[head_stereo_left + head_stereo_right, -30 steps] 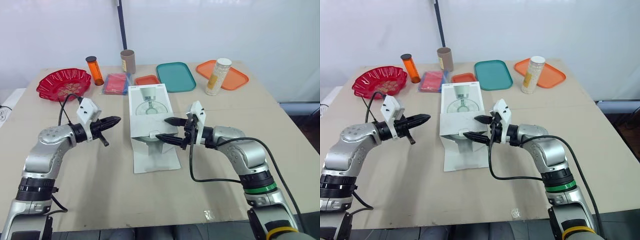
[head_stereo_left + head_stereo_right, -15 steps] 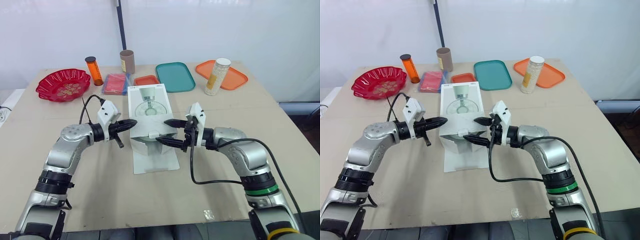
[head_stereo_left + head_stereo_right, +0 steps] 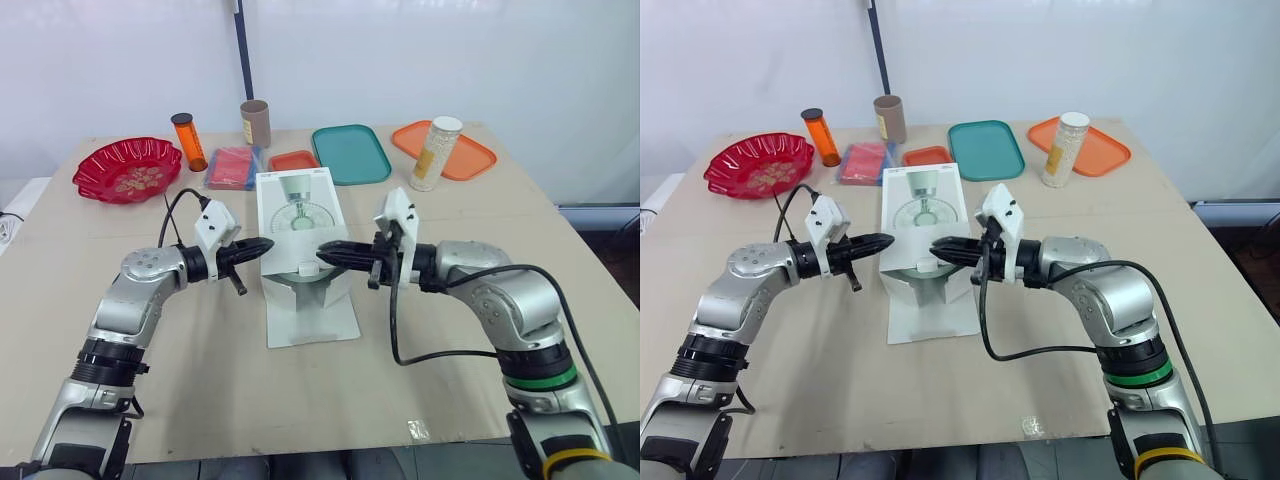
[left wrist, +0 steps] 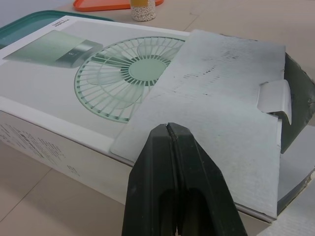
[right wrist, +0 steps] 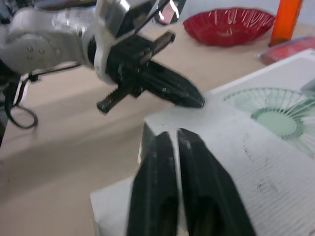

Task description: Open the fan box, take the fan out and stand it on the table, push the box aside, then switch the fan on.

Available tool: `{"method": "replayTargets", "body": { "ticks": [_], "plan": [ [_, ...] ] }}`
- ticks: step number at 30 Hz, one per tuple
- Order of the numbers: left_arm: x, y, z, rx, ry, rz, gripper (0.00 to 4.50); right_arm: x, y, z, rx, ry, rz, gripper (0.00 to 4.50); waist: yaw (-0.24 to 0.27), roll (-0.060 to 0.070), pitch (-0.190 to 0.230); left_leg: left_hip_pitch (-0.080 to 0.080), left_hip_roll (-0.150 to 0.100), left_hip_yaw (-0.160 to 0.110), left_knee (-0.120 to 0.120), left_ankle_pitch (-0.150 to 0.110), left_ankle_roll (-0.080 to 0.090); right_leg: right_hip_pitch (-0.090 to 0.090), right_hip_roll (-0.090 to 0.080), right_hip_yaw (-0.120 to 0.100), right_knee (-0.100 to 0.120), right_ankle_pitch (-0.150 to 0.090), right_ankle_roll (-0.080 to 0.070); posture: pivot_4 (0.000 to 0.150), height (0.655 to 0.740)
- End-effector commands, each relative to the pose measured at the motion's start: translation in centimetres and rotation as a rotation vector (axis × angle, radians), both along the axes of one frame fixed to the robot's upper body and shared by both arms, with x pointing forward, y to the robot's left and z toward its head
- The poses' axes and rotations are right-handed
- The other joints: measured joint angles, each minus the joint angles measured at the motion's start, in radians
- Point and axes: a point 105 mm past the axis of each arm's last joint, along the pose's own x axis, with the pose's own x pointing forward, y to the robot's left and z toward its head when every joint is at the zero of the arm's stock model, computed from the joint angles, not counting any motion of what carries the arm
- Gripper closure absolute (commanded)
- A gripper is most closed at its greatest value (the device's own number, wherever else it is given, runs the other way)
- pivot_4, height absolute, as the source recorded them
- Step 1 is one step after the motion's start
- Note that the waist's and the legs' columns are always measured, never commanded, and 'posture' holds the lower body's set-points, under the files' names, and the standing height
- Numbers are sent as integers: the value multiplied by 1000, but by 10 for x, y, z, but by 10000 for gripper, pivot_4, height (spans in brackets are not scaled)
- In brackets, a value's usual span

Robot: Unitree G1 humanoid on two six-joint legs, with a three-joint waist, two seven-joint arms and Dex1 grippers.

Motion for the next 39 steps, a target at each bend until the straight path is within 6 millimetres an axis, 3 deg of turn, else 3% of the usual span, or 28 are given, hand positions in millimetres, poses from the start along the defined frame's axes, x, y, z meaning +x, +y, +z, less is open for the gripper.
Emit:
{"method": "replayTargets", "body": {
  "ticks": [1, 14, 22, 39],
  "plan": [
    [2, -1, 3, 5, -14, 3, 45000, -2, 3, 0, -43, -37, 2, 44417, -1, 0, 0, 0, 0, 0, 0, 0, 0, 0, 0, 0, 0, 0, 0, 1500, 7384],
    [3, -1, -1, 7, -14, 3, 45000, -8, -19, -24, -213, -41, 1, 44417, 1, 0, 0, 0, 0, 0, 0, -1, 1, 1, 0, 0, 0, 0, 0, 1500, 7384],
    [2, -2, -1, 8, -16, 2, 45000, -8, -45, -33, -319, -57, -19, 44417, 2, 0, 0, 0, 0, 0, 1, -1, 3, 1, 0, 0, 0, 0, 1, 1500, 7384],
    [-2, -5, -5, -7, -8, -6, 45000, 37, -81, -48, -406, -94, -248, 44417, 2, -3, -2, 0, 0, 1, 2, 0, -1, 2, 0, 0, -1, 0, 1, 1500, 7384]
  ]
}}
